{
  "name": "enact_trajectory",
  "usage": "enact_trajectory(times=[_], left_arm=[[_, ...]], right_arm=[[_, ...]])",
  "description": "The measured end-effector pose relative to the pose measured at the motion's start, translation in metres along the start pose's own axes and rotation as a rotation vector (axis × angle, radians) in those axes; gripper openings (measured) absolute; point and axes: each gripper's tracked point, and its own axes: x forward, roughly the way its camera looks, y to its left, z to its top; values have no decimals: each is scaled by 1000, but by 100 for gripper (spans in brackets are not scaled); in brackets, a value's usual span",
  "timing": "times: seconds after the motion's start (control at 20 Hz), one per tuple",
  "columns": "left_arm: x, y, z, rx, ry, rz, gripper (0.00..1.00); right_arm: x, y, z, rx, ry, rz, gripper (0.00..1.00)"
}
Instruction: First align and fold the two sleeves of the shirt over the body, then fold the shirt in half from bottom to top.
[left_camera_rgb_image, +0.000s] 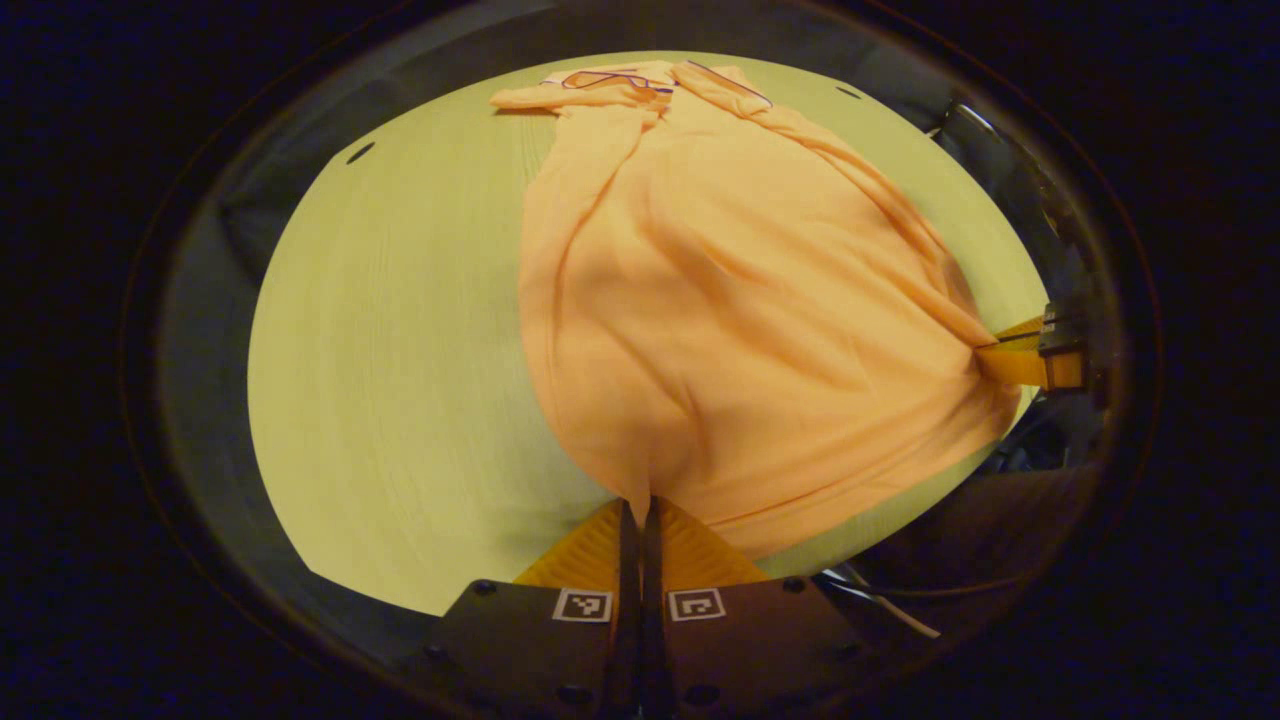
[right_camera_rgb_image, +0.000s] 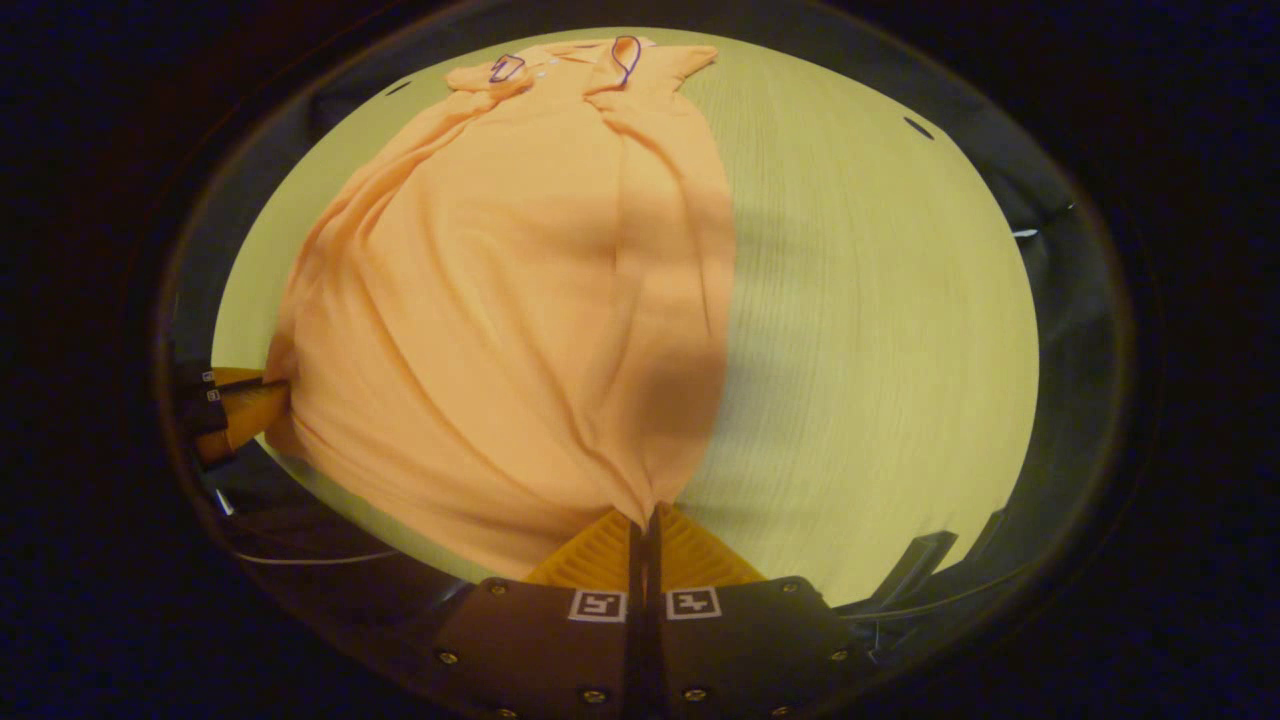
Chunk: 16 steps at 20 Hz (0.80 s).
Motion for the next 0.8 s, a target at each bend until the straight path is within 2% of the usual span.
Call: enact_trajectory(times=[0.35, 0.8], left_arm=[[-15, 7, 33, -45, -96, 8, 6], [-46, 37, 118, -84, -229, 32, 6]], right_arm=[[-12, 0, 14, -3, -53, 5, 0], [-58, -18, 112, 25, -221, 14, 0]])
